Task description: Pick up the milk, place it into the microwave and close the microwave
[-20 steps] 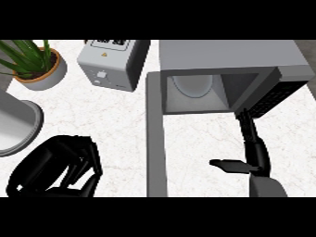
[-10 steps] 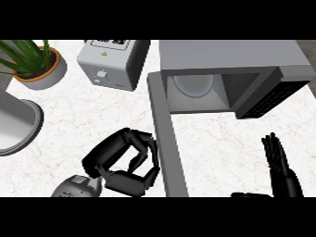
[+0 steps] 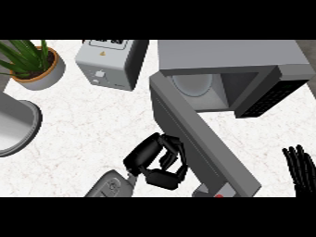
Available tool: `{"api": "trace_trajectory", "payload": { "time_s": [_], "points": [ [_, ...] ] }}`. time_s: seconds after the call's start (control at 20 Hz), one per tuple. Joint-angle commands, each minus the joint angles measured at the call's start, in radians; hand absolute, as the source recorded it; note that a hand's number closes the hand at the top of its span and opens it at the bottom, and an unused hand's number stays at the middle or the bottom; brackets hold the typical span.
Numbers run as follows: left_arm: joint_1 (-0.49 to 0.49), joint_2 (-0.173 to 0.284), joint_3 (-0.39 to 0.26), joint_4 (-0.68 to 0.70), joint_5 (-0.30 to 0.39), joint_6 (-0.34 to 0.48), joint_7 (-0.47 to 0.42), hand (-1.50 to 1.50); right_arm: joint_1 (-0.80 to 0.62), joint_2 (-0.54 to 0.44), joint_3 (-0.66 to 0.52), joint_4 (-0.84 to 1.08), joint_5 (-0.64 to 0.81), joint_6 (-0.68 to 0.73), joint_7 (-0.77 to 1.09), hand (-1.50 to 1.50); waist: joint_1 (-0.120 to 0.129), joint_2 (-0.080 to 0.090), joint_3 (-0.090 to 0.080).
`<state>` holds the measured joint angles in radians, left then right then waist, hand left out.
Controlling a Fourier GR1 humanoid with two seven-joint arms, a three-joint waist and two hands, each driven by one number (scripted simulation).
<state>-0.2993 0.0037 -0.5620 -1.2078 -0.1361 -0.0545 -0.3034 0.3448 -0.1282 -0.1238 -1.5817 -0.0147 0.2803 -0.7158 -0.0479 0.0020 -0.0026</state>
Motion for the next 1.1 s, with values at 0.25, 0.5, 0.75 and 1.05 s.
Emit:
{"api": "trace_trajectory", "payload": {
  "time_s": [0.25, 0.5, 0.75, 1.05],
  "points": [
    [-0.184, -0.003, -0.261, 0.324, 0.271, 0.309, -0.185, 1.5, 0.068, -0.025, 0.017, -0.217, -0.102, 0.092, 0.098, -1.5, -0.038, 0.012, -0.001],
    [-0.265, -0.003, -0.357, 0.302, 0.424, 0.333, -0.108, 1.5, 0.069, -0.03, 0.046, -0.37, -0.13, 0.088, 0.21, -1.5, -0.067, 0.014, -0.003],
    [-0.279, -0.003, -0.39, 0.272, 0.535, 0.425, -0.184, 1.5, 0.1, -0.064, 0.069, -0.424, -0.186, 0.157, 0.247, -1.5, -0.107, 0.021, -0.004],
    [-0.325, -0.003, -0.395, 0.246, 0.656, 0.558, -0.211, 1.5, 0.057, -0.111, 0.05, -0.472, -0.191, 0.159, 0.301, -1.5, -0.135, 0.027, -0.005]
  ]
}}
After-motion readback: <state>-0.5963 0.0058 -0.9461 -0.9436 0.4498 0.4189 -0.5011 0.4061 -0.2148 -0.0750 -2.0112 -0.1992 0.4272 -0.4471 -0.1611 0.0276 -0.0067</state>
